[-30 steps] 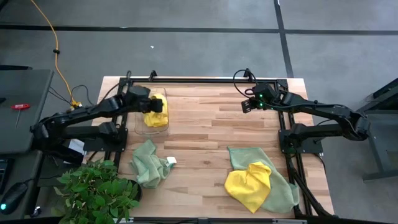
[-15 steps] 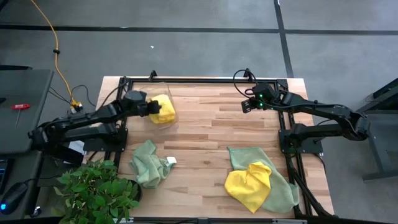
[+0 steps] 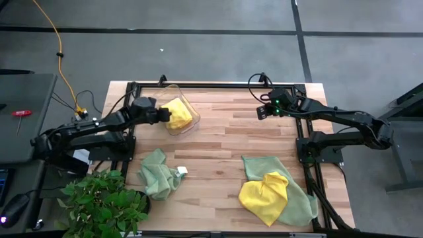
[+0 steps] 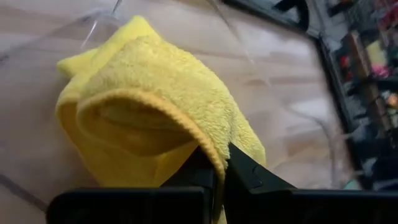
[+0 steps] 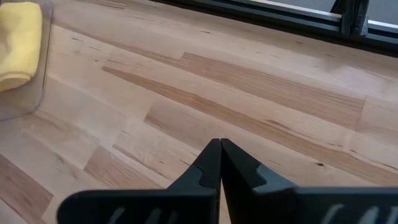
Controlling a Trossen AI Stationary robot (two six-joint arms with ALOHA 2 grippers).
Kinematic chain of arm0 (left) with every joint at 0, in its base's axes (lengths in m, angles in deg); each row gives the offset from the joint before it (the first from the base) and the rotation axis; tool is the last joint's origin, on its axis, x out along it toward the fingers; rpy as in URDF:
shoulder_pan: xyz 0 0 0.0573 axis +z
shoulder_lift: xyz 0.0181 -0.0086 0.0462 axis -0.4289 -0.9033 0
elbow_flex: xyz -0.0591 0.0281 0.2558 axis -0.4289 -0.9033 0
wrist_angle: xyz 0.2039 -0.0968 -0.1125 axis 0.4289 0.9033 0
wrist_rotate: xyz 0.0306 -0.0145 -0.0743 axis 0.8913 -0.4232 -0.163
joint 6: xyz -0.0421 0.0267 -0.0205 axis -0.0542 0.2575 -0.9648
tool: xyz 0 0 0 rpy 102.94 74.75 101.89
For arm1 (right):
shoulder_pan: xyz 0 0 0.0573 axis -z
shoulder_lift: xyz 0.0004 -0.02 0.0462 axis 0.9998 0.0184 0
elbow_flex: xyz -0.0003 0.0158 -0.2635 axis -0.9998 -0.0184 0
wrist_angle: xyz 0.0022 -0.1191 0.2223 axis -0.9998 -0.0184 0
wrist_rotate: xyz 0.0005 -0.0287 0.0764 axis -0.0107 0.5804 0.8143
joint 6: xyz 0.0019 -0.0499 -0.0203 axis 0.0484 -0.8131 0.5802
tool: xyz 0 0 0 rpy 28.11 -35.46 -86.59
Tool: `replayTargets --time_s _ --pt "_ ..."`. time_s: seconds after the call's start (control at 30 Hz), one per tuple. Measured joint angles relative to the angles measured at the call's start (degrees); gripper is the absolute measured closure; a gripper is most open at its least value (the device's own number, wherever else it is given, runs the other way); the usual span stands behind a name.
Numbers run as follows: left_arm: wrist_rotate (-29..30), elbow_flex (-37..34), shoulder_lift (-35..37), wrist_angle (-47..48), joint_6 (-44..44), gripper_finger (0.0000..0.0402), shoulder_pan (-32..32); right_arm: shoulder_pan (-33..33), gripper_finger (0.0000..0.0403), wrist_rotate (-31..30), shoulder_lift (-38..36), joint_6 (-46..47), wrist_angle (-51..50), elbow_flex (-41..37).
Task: Fold microfiber towels
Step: Put the top folded yellow towel into the transparent bin
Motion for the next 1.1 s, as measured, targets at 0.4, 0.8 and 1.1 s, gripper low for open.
replayTargets --time_s 0.4,0.8,1.1 --pt "10.82 0.63 0.20 -2.25 -4.96 0.0401 -0.27 -0.02 0.0403 -0.14 0.00 0.00 0.02 0.00" --pt "12.81 0.81 0.30 9.52 -5.06 0.0401 -2.90 0.00 0.0403 -0.78 0.00 -0.02 0.03 0.00" --pt "13.66 0.76 0.24 9.17 -2.98 0.0362 -2.84 0.00 0.0403 -0.78 0.00 -0.01 0.02 0.00"
